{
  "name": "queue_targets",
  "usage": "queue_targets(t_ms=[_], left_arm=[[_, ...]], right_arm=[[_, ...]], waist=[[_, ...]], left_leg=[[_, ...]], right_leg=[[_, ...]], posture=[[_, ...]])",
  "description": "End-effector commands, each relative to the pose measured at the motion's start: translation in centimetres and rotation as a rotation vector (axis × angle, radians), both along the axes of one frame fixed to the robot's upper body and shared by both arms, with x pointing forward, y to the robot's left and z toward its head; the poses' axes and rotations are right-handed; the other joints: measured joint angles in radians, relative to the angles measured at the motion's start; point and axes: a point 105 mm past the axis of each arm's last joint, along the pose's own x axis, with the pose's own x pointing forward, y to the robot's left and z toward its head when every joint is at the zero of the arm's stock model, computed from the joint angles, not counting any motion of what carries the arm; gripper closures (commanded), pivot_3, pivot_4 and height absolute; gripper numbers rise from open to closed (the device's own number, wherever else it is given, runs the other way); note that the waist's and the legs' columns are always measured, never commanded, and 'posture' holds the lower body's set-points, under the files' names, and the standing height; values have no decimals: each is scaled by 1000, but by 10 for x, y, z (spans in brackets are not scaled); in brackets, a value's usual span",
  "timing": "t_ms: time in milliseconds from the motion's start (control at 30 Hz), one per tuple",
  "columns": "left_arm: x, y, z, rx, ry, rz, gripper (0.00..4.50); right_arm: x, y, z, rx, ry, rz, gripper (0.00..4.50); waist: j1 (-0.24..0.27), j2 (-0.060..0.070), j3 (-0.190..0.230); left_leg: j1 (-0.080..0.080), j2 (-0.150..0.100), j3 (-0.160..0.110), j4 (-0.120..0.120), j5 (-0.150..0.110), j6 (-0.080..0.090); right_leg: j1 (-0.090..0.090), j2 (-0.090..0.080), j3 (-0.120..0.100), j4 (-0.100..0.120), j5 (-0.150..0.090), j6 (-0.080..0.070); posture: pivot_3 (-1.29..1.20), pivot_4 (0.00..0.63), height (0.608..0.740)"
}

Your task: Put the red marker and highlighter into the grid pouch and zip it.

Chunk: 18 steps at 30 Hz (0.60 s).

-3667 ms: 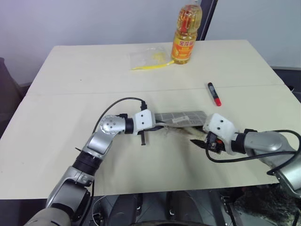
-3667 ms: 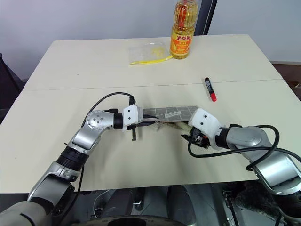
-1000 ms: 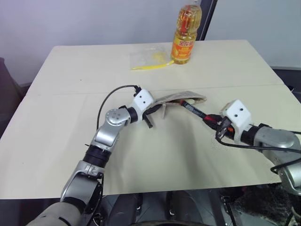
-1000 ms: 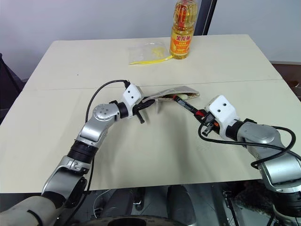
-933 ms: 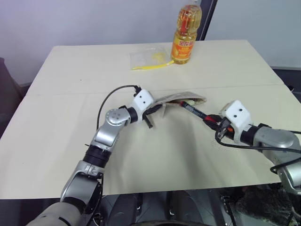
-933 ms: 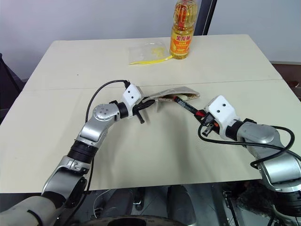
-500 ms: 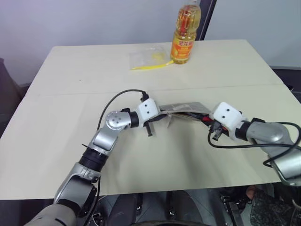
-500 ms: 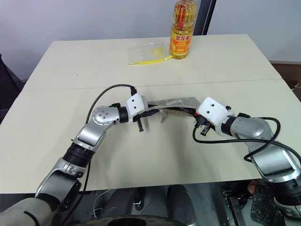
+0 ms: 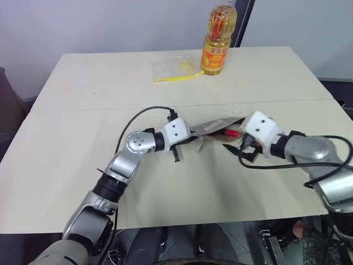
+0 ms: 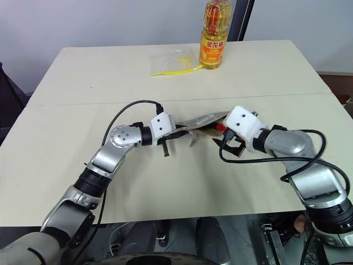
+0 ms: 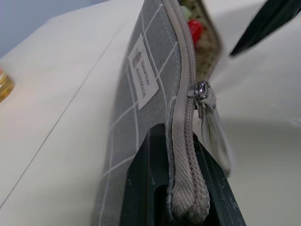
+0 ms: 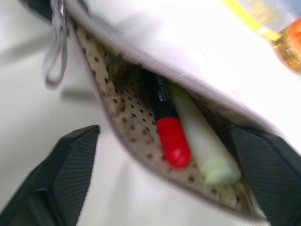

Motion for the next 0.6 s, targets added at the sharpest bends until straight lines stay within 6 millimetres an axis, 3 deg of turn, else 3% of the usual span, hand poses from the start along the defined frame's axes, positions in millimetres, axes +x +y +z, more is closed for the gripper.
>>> queue_targets(t_ms=[33,133,333,600], left_arm=[[12,3,19,-115,39,90,4500],[17,-1,24,-177,92,124,4500],[18,-14,32,-229,127,136,4500],[10,-27,39,-282,174,110,4500]], right_arm=[[-18,4,36,161,-57,64,116],[-27,10,37,266,-13,98,116],[-31,36,-5,329,108,82,116],[6,54,-32,438,122,-125,116]], waist=[[0,0,0],[0,0,0],[-3,0,0],[-2,-1,0]], left_leg=[[0,0,0,0,0,0],[0,0,0,0,0,0],[1,0,0,0,0,0],[0,0,0,0,0,0]], right_leg=[[0,0,0,0,0,0],[0,0,-1,0,0,0],[1,0,-1,0,0,0],[0,1,0,1,0,0]], posture=[[0,150,740],[0,150,740],[0,150,740],[0,150,740]])
